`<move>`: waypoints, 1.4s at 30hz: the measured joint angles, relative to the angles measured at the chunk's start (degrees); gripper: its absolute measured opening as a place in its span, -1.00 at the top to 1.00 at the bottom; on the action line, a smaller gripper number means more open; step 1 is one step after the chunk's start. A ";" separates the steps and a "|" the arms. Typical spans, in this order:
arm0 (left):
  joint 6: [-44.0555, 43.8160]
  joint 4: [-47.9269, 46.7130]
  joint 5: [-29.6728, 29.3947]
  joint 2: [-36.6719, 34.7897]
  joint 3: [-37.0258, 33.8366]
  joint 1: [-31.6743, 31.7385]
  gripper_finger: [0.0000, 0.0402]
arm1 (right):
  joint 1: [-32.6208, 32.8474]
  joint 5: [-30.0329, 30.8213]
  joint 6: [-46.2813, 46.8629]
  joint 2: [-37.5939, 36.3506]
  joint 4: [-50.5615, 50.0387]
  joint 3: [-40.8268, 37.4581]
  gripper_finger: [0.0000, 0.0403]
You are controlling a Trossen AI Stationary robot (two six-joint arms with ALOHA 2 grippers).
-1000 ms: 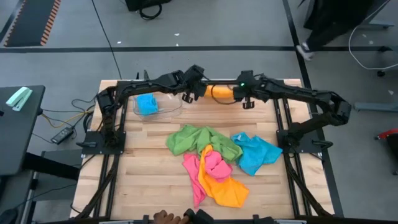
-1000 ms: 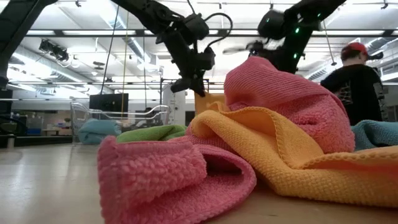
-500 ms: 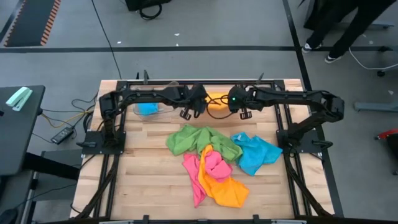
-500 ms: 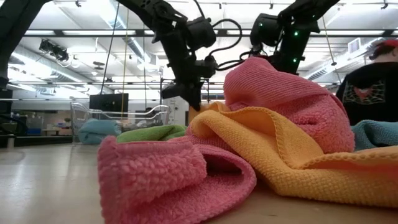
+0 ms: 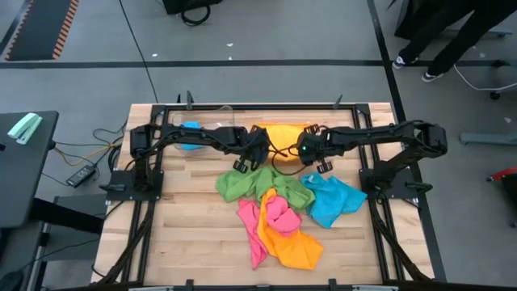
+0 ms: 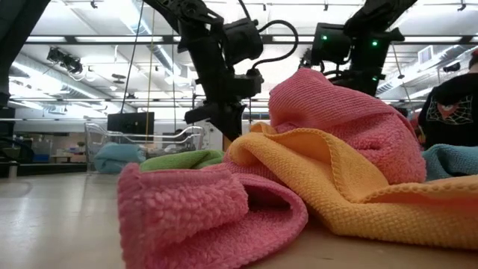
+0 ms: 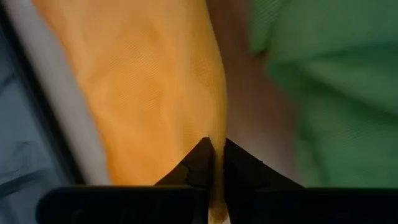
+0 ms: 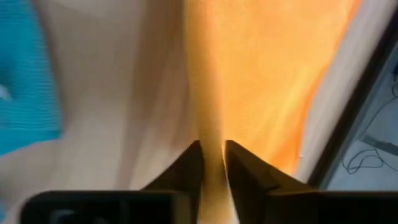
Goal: Fold microfiber towels
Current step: Fold the top orange microfiber towel
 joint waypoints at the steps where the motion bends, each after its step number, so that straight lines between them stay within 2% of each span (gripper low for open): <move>1: -0.58 -0.19 1.26 0.00 0.00 -0.33 0.78 | 0.79 0.02 0.80 0.00 -0.13 -0.30 0.50; 5: -3.04 -0.30 1.99 0.00 0.00 -1.51 0.64 | 3.64 0.00 4.44 0.00 -0.55 -0.46 0.20; 9: -3.92 -2.12 2.01 -0.07 0.05 -2.46 0.39 | 5.16 1.76 9.27 -0.33 -4.18 -0.46 0.00; 15: -6.99 -2.69 2.08 -1.70 0.22 -1.20 0.13 | 5.40 2.35 17.98 -2.72 -5.41 -0.46 -0.07; 21: -8.61 -3.09 -1.17 -1.70 0.22 1.46 0.17 | 5.38 1.66 21.17 -5.17 -4.10 -0.46 -0.07; 30: 10.28 -5.58 -4.28 -1.44 -0.69 0.25 0.24 | 5.38 1.33 23.74 -8.24 3.62 -0.46 -0.07; 33: 17.27 -1.97 -8.00 -0.85 -3.50 0.05 0.21 | 5.46 -0.14 23.92 -8.21 6.08 -0.46 -0.07; 37: 24.96 8.00 -12.38 -0.85 -7.64 -0.36 0.18 | 6.31 -0.63 23.93 -7.96 7.83 -0.46 -0.07; 42: 32.80 9.03 -12.79 -0.53 -8.58 0.60 0.20 | 8.52 -0.66 24.11 -7.97 9.87 -0.46 -0.07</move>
